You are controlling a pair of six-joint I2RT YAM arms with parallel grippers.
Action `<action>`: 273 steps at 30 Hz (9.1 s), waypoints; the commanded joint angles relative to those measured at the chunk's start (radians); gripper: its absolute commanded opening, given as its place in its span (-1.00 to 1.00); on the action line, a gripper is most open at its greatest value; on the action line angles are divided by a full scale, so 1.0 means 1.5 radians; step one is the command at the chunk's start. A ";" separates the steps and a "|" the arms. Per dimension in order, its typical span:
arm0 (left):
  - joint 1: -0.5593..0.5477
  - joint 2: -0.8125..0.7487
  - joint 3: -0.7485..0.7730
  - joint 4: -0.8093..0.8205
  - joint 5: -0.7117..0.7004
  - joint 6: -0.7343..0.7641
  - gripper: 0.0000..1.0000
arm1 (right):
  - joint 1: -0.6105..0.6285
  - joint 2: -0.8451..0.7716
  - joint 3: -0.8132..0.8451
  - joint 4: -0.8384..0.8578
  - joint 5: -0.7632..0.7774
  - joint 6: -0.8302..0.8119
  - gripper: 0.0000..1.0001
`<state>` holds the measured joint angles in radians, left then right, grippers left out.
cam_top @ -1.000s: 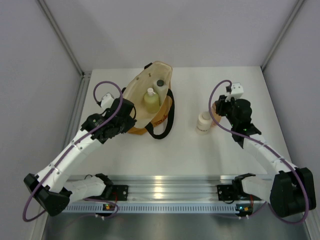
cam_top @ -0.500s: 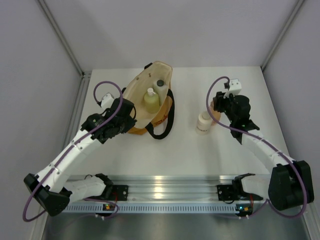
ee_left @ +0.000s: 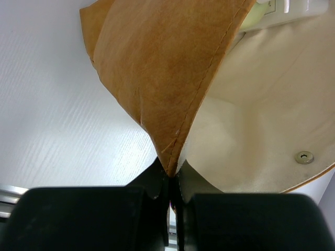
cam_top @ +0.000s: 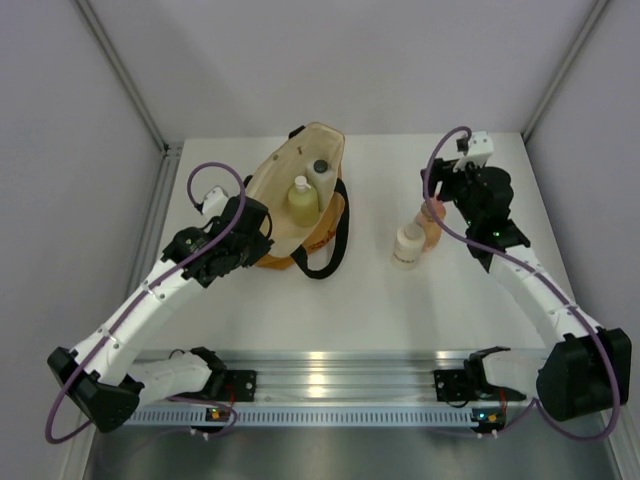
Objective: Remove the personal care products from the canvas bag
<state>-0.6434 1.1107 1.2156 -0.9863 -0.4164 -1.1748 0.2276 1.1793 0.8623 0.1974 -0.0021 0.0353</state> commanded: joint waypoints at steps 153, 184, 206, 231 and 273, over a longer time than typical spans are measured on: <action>0.002 0.085 0.091 0.039 0.070 0.115 -1.00 | 0.307 0.206 0.856 -0.536 0.194 -0.030 -1.00; 0.002 0.073 0.086 0.039 0.080 0.118 -1.00 | -0.109 -0.085 0.058 -0.076 0.187 0.098 -1.00; 0.002 0.087 0.095 0.040 0.084 0.122 -1.00 | -0.107 -0.132 -0.154 0.041 0.102 0.026 -0.57; 0.002 0.089 0.103 0.040 0.068 0.137 -1.00 | -0.040 -0.031 0.225 -0.272 -0.097 0.090 0.57; 0.005 0.115 0.145 0.047 0.126 0.171 -1.00 | 0.357 0.617 0.875 -0.438 0.182 -0.116 0.49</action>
<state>-0.6380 1.2858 1.3895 -0.9504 -0.2504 -0.9146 0.7681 2.0674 2.1071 -0.4580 0.2146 -0.0757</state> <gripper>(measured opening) 0.036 0.743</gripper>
